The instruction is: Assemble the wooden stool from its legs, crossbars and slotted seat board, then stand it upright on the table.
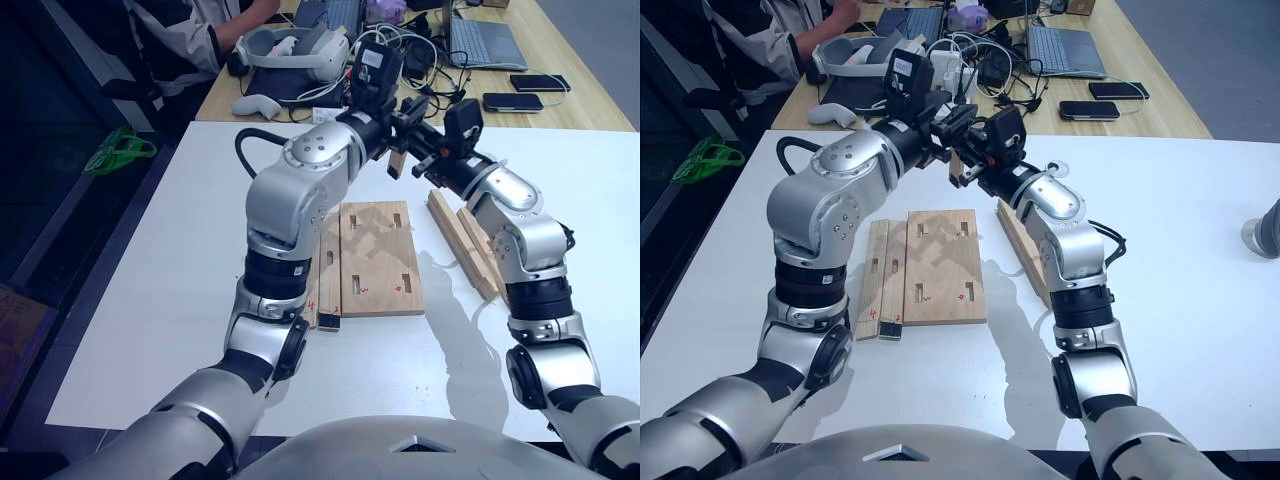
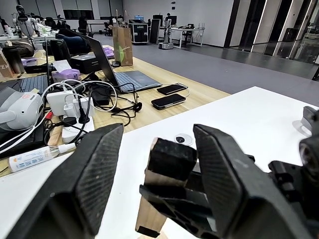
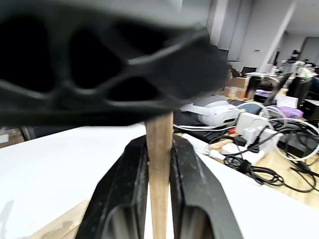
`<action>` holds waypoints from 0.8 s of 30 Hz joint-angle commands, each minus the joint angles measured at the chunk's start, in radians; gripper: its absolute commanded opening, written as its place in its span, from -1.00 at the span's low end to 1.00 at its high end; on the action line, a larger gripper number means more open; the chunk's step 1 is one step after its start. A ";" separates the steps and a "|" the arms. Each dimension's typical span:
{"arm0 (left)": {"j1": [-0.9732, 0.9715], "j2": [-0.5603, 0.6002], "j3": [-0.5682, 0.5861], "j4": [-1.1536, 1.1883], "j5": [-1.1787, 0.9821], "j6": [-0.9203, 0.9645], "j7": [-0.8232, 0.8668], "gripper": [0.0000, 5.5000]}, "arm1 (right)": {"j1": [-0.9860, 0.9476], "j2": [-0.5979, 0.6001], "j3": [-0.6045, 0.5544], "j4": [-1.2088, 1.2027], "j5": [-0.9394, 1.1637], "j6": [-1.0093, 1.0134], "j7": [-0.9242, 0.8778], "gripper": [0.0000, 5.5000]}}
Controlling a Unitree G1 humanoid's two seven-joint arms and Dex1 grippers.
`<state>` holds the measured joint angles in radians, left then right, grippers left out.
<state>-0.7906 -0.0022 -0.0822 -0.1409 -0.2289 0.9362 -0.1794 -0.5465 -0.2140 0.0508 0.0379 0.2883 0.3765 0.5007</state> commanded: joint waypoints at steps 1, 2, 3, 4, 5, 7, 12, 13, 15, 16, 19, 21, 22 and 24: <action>0.000 0.029 0.040 0.005 0.015 0.006 0.025 -0.06 | 0.058 -0.049 -0.070 -0.081 0.006 0.039 -0.038 -0.86; -0.003 0.032 0.045 0.009 0.014 0.003 0.029 -0.06 | 0.076 -0.059 -0.078 -0.103 0.003 0.057 -0.043 -0.86; -0.006 0.034 0.052 0.012 0.010 0.000 0.034 -0.06 | 0.097 -0.070 -0.087 -0.130 0.001 0.077 -0.047 -0.86; -0.008 0.034 0.062 0.013 0.006 -0.001 0.040 -0.06 | 0.122 -0.086 -0.094 -0.159 0.000 0.097 -0.046 -0.86; -0.008 0.033 0.072 0.011 0.000 0.000 0.047 -0.06 | 0.142 -0.100 -0.099 -0.183 0.000 0.113 -0.043 -0.86; -0.007 0.029 0.085 0.013 -0.008 0.002 0.056 -0.06 | 0.177 -0.122 -0.107 -0.216 -0.001 0.133 -0.042 -0.86; -0.016 0.018 0.115 0.028 -0.016 -0.006 0.077 -0.06 | 0.196 -0.122 -0.097 -0.252 0.013 0.143 -0.044 -0.86; -0.015 0.020 0.115 0.031 -0.016 -0.007 0.077 -0.06 | 0.192 -0.115 -0.094 -0.260 0.022 0.141 -0.038 -0.86; -0.013 0.026 0.112 0.034 -0.016 -0.005 0.074 -0.06 | 0.180 -0.100 -0.084 -0.271 0.042 0.132 -0.023 -0.86; -0.014 0.028 0.109 0.038 -0.016 -0.006 0.072 -0.06 | 0.166 -0.090 -0.074 -0.273 0.053 0.123 -0.012 -0.86; -0.019 0.028 0.099 0.048 -0.015 -0.005 0.069 -0.06 | 0.111 -0.057 -0.036 -0.250 0.069 0.099 0.019 -0.86; -0.020 0.024 0.088 0.045 -0.017 -0.001 0.065 -0.06 | 0.077 -0.037 -0.016 -0.212 0.063 0.080 0.034 -0.86; -0.020 0.024 0.083 0.042 -0.017 0.000 0.063 -0.06 | 0.063 -0.030 -0.007 -0.190 0.058 0.069 0.039 -0.86; -0.016 0.024 0.075 0.037 -0.020 0.005 0.059 -0.06 | 0.034 -0.012 0.007 -0.136 0.045 0.037 0.048 -0.86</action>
<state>-0.7932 0.0221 0.0052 -0.0985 -0.2475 0.9288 -0.1169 -0.4790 -0.2395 0.0442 -0.1421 0.3463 0.4411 0.5385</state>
